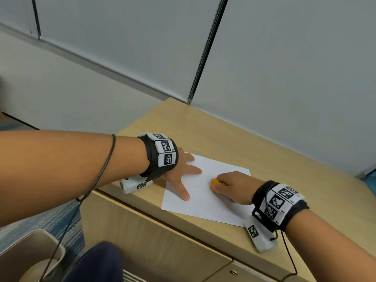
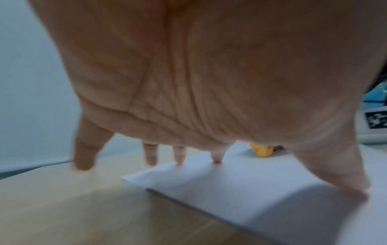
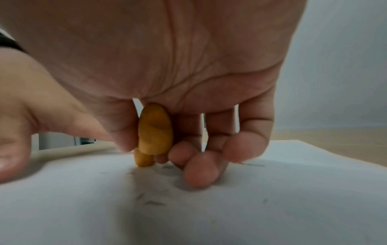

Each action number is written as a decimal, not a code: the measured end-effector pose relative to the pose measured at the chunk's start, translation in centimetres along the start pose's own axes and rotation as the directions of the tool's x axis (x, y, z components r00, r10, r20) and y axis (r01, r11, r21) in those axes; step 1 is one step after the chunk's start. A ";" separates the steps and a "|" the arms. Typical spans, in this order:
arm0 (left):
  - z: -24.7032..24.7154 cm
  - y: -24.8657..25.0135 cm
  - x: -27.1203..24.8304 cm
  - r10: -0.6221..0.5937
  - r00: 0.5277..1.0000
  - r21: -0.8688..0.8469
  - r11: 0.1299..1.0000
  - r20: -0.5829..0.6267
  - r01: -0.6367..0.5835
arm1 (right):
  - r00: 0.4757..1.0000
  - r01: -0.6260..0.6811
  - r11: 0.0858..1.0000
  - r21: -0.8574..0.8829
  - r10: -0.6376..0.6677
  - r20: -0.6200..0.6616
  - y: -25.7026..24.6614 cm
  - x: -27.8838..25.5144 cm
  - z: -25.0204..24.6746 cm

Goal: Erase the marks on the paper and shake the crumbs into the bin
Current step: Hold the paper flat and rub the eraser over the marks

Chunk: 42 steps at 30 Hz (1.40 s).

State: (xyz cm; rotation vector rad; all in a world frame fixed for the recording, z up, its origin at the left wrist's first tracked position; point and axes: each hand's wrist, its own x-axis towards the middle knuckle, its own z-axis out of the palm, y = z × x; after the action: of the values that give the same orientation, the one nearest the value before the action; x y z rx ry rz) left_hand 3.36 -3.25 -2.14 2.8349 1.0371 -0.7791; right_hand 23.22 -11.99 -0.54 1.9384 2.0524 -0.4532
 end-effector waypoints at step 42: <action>1.3 -0.9 2.6 0.066 0.997 -0.056 0.996 0.034 -0.064 | 0.997 0.004 0.993 -0.121 -0.014 -0.080 -3.8 2.4 0.8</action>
State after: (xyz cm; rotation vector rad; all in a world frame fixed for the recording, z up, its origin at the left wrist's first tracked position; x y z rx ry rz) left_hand 3.90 -1.22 -4.31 2.7828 0.9416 -0.7802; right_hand 19.29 -10.32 -2.14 1.9062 2.0870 -0.2493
